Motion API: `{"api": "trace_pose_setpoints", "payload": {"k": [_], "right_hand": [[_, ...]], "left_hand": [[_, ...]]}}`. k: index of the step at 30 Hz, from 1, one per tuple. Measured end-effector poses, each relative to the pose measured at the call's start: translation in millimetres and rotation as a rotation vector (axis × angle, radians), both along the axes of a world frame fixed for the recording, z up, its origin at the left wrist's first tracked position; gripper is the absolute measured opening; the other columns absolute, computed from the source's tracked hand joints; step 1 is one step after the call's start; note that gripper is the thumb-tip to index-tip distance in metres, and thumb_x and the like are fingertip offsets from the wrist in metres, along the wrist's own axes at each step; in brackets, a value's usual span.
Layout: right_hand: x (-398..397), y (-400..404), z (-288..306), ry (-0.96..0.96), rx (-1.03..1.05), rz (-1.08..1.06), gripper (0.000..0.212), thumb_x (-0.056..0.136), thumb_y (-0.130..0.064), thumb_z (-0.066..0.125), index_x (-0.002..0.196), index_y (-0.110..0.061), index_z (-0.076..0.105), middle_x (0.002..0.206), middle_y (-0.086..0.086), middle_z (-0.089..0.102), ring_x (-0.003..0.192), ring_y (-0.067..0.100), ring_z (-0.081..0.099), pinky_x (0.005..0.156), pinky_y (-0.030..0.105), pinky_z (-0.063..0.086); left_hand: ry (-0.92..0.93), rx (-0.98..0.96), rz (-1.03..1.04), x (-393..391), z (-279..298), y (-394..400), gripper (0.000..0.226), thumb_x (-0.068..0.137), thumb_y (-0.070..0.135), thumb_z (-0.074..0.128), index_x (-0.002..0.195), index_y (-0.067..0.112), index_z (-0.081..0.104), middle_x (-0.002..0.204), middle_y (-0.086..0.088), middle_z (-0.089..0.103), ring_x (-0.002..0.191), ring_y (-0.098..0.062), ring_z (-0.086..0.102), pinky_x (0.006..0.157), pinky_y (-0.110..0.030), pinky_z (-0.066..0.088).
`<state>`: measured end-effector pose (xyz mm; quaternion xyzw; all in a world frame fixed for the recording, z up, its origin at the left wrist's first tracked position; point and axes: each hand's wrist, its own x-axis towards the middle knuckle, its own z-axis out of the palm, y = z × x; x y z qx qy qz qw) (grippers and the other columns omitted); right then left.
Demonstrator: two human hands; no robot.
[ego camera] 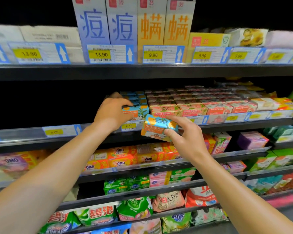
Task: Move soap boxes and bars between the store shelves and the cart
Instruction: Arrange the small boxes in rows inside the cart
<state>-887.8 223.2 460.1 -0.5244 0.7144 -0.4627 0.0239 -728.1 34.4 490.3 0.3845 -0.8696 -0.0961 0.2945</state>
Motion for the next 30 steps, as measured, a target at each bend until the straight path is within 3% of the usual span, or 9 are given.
{"api": "trace_pose_setpoints", "payload": {"k": [5,15,19,23,27,30], "right_hand": [[1,1,1,0.003,-0.025,0.012,0.042,0.093,-0.025,0.067,0.134,-0.024,0.060,0.114,-0.012,0.056,0.105,0.004,0.049,0.075,0.001,0.039],[-2,10,2,-0.013,-0.058,0.012,0.041,0.093,-0.023,0.067,0.133,-0.024,0.059,0.113,-0.011,0.055,0.106,0.004,0.049,0.081,0.016,0.048],[-5,11,2,-0.021,-0.066,0.013,0.040,0.093,-0.022,0.067,0.133,-0.024,0.060,0.114,-0.011,0.056,0.108,0.005,0.051,0.086,0.028,0.054],[-7,11,1,-0.023,-0.075,0.009,0.040,0.093,-0.022,0.068,0.132,-0.024,0.060,0.115,-0.011,0.057,0.110,0.005,0.052,0.084,0.024,0.054],[-8,9,-2,-0.002,-0.074,0.002,0.041,0.092,-0.022,0.069,0.133,-0.024,0.060,0.116,-0.011,0.058,0.109,0.005,0.051,0.078,0.009,0.047],[-7,8,-2,-0.003,-0.074,0.008,0.041,0.092,-0.022,0.068,0.132,-0.024,0.061,0.115,-0.012,0.057,0.108,0.006,0.052,0.079,0.011,0.048]], "left_hand": [[-0.033,-0.045,0.039,-2,1,3,0.039,0.082,0.036,0.076,0.119,0.026,0.069,0.127,0.002,0.053,0.111,-0.018,0.053,0.090,-0.033,0.050],[-0.073,-0.067,0.062,-7,4,1,0.041,0.084,0.036,0.074,0.122,0.025,0.068,0.129,0.000,0.057,0.114,-0.021,0.054,0.094,-0.035,0.049],[-0.081,-0.050,0.056,-10,4,-5,0.041,0.084,0.036,0.074,0.123,0.027,0.067,0.133,0.001,0.054,0.117,-0.022,0.054,0.097,-0.035,0.049],[-0.082,-0.055,0.044,-11,2,-12,0.039,0.084,0.035,0.074,0.121,0.026,0.068,0.134,0.000,0.052,0.120,-0.024,0.051,0.101,-0.035,0.045],[-0.107,-0.068,0.031,-13,2,-17,0.040,0.084,0.036,0.074,0.122,0.026,0.067,0.136,-0.003,0.050,0.122,-0.027,0.049,0.102,-0.038,0.044],[-0.108,-0.074,0.028,-14,1,-18,0.040,0.085,0.036,0.073,0.123,0.025,0.066,0.136,-0.004,0.049,0.122,-0.027,0.049,0.102,-0.037,0.044]]}}
